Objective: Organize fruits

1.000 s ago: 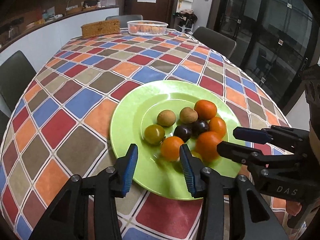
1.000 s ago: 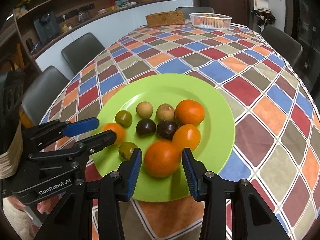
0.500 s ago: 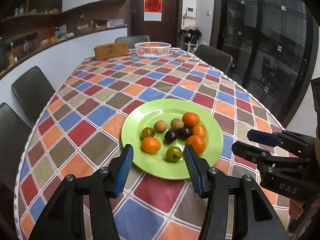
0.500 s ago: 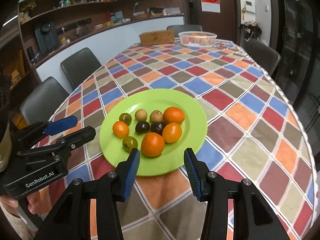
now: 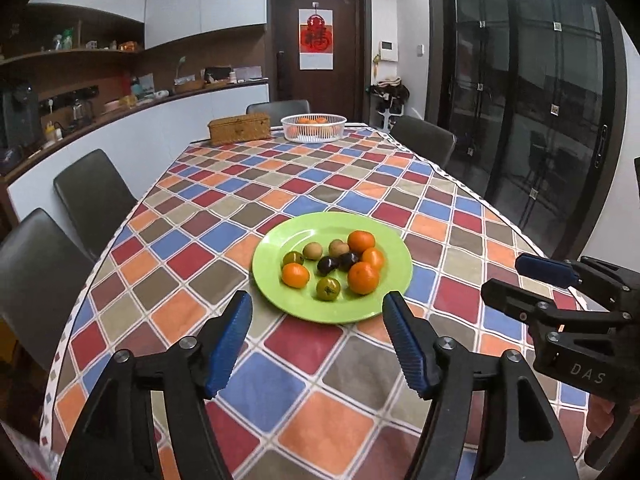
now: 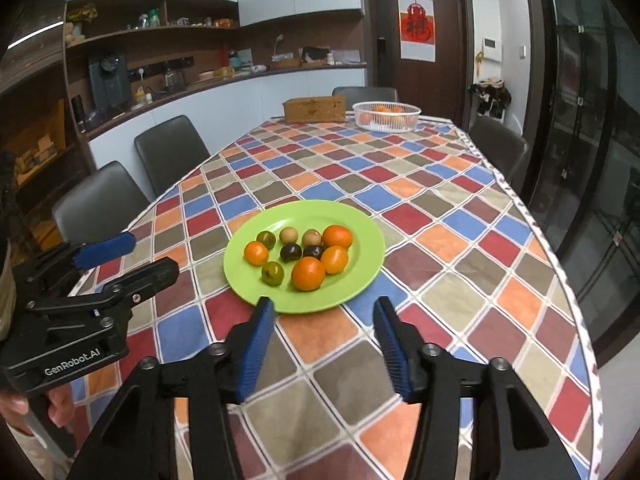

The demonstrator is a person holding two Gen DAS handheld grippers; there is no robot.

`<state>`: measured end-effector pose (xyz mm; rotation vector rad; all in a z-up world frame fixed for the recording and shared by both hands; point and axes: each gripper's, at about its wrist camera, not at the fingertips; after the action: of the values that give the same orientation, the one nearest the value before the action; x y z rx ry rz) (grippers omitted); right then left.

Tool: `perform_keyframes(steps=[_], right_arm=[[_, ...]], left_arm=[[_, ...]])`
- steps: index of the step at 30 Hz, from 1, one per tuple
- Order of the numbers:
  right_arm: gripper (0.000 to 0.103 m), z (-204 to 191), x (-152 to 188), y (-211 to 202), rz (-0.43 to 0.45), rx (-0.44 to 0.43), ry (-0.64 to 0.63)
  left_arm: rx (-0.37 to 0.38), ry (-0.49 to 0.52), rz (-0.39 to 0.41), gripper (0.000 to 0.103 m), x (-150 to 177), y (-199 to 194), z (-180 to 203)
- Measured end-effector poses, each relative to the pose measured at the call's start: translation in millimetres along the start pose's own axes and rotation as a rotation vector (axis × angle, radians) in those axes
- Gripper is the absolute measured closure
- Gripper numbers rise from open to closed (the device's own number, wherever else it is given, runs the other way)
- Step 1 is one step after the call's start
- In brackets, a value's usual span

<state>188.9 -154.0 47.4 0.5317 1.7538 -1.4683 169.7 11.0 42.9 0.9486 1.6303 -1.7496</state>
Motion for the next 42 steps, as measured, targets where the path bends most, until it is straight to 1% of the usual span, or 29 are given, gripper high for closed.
perform_keyframes(steps=[3, 9, 23, 28, 35, 40, 41, 42], right_arm=[[0.048, 0.3, 7.0, -13.2, 0.016, 0.009, -0.006], [0.048, 0.7, 22.0, -35.3, 0.034, 0.003, -0.004], [0.048, 1.0, 46.3, -76.4, 0.081, 0.011, -0.008], [0.048, 1.1, 49.1, -85.1, 0.098, 0.013, -0.005], [0.048, 0.8, 50.8, -90.8, 0.109, 0.014, -0.006], [0.048, 1.1, 51.4, -93.7, 0.113, 0.015, -0.003], [0.048, 1.2, 51.4, -94.3, 0.114, 0.015, -0.002], [0.048, 1.2, 51.4, -93.9, 0.114, 0.015, -0.002]], left_arm=[[-0.001, -0.011, 0.007, 0.033, 5.9, -11.3, 5.2], [0.0, -0.019, 0.015, 0.033, 17.7, -32.2, 14.7], [-0.016, -0.002, 0.06, 0.029, 35.4, -69.2, 31.8], [-0.015, 0.004, 0.079, 0.028, 36.7, -79.5, 35.3], [-0.013, 0.002, 0.08, 0.028, 37.1, -82.9, 36.3], [0.003, 0.002, 0.081, 0.028, 36.3, -88.3, 39.8], [-0.001, 0.002, 0.081, 0.027, 35.8, -89.5, 40.8], [-0.011, 0.0, 0.08, 0.024, 35.3, -90.5, 41.7]])
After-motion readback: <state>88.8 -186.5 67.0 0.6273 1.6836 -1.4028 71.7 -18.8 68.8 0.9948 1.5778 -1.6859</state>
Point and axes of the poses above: each gripper's, at about its wrist camera, not at the fingertips, and y roughly the way its jaws point, z to its right, x to its underside, and after that the axes turned 1 degree about -y, right-handed
